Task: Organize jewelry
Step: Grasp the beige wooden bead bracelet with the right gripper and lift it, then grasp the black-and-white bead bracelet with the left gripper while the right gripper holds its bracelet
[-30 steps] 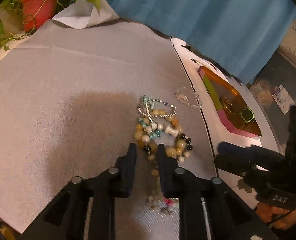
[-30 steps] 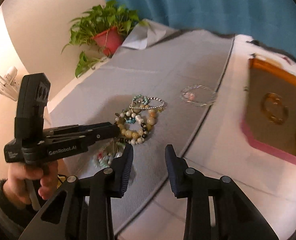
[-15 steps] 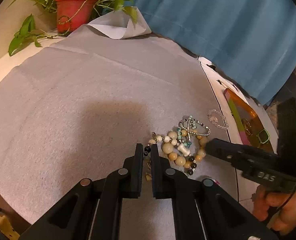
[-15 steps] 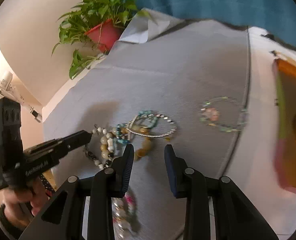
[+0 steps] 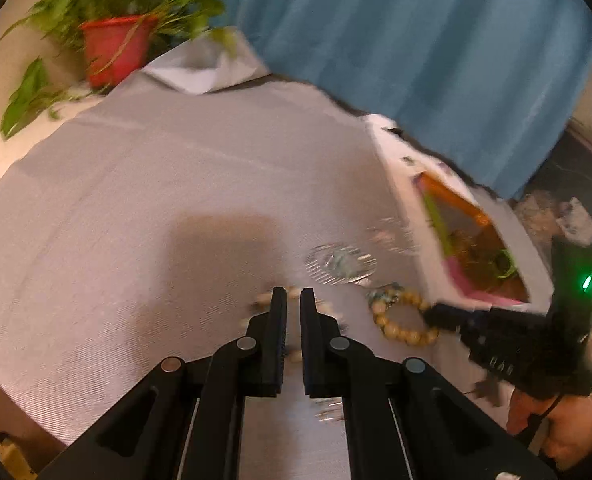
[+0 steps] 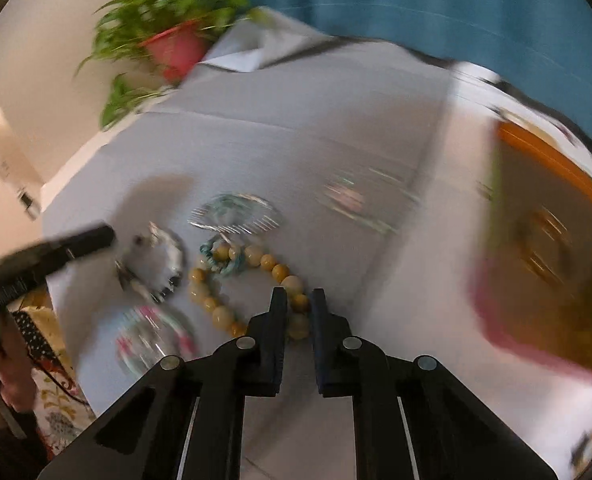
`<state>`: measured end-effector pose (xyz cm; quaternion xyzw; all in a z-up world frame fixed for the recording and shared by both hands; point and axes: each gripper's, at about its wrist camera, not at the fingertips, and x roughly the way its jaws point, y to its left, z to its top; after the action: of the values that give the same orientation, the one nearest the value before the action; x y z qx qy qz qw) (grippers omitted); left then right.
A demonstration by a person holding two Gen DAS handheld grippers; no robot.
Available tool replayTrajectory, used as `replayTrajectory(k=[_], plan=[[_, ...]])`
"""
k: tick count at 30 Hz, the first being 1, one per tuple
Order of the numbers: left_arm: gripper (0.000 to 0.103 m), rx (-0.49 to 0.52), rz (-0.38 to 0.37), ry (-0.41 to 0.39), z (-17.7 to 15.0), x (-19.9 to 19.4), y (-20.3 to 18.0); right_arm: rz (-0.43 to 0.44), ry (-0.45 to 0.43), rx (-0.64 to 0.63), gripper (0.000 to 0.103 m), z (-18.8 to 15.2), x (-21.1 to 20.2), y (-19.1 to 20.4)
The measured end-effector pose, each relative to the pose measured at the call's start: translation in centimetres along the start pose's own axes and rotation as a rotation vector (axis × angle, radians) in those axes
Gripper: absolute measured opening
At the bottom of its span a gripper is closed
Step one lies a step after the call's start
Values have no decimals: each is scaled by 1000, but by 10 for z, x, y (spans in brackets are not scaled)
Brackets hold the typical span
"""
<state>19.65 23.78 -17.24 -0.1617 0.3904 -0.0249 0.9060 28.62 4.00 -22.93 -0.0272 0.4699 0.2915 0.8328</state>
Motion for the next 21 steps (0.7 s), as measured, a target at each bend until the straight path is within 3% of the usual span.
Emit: replayTrajectory(k=[4,7,10,11,12,14,17,20,21], plan=[[5,48,-95,-23,7,-6,-43,-63,-23,49,12,-29,-40,-36],[5,145,-43,-26,8,-8,-73,-100,-37,96,12,-48,-65,-62],[35,185,64,-8,4,1,-64,-108,-38,108,12,-62,-78,-76],[51,186,119,3,1,4,-52,-100,-39,113,12,-66,-80,-79],[58,178,168,18,-3,7,-38,-92,-44,110,12,-70,-82,-80],[59,140,214,46,-9,11,-14,-94,-49,90,13,-75,-81,-78],[59,78,195,107,-14,22,12,-116,-43,56,13,-80,-74,-72],[55,124,179,112,-14,29,11,-122,-54,47,14,-82,-69,-68],[39,161,178,112,-13,31,6,-126,-57,49,14,-81,-69,-68]])
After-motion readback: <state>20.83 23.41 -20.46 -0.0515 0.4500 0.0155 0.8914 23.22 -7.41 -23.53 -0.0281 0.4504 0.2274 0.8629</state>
